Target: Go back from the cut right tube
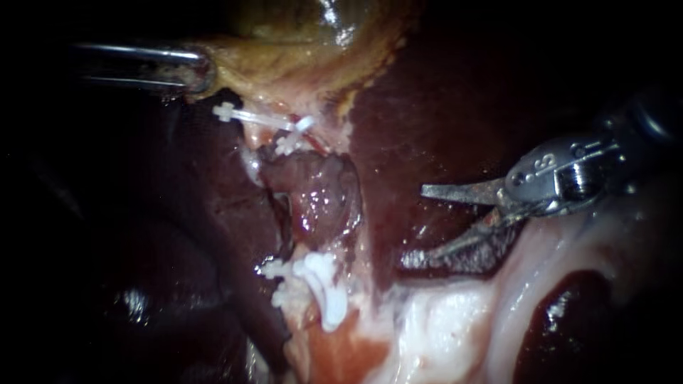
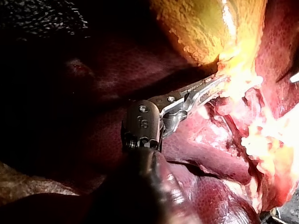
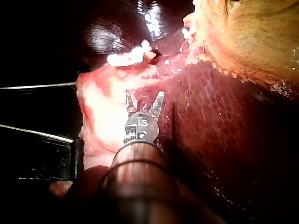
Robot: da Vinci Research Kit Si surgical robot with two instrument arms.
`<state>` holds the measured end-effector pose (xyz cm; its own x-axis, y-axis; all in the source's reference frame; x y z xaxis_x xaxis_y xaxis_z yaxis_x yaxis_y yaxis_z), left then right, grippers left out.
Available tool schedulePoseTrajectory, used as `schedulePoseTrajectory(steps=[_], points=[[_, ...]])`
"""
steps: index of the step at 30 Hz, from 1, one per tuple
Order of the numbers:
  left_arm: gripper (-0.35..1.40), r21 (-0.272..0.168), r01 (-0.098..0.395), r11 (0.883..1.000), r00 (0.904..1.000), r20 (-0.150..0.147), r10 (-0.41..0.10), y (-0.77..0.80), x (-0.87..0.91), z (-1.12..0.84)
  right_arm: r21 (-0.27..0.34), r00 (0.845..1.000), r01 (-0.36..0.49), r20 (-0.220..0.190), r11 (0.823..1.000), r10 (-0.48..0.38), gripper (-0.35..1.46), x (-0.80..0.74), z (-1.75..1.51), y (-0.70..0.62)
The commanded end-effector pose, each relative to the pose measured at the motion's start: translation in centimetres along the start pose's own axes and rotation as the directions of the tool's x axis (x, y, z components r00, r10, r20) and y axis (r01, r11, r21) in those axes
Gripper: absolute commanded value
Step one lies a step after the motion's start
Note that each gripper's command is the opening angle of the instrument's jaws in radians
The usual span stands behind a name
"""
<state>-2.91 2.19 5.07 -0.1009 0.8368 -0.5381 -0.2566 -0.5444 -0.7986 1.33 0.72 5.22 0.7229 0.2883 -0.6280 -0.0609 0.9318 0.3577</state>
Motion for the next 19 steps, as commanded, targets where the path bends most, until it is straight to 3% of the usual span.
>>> schedulePoseTrajectory(steps=[1,7,19], points=[[-0.35,0.0,0.004,1.0,1.0,0.007,-0.004,-0.02,-0.04,0.06,0.0,1.0,0.0,0.0,1.0,0.0,1.45,0.0,0.0,0.0],[-0.35,-0.004,0.014,1.0,0.9997,0.019,-0.014,-0.08,-0.14,0.24,0.0,1.0,0.0,0.0,1.0,0.0,1.45,-0.01,0.0,0.01],[-0.35,-0.007,0.014,1.0,0.9995,0.029,-0.014,-0.08,-0.15,0.24,-0.001,1.0,-0.001,0.0,1.0,0.001,1.45,0.01,0.02,0.01]])
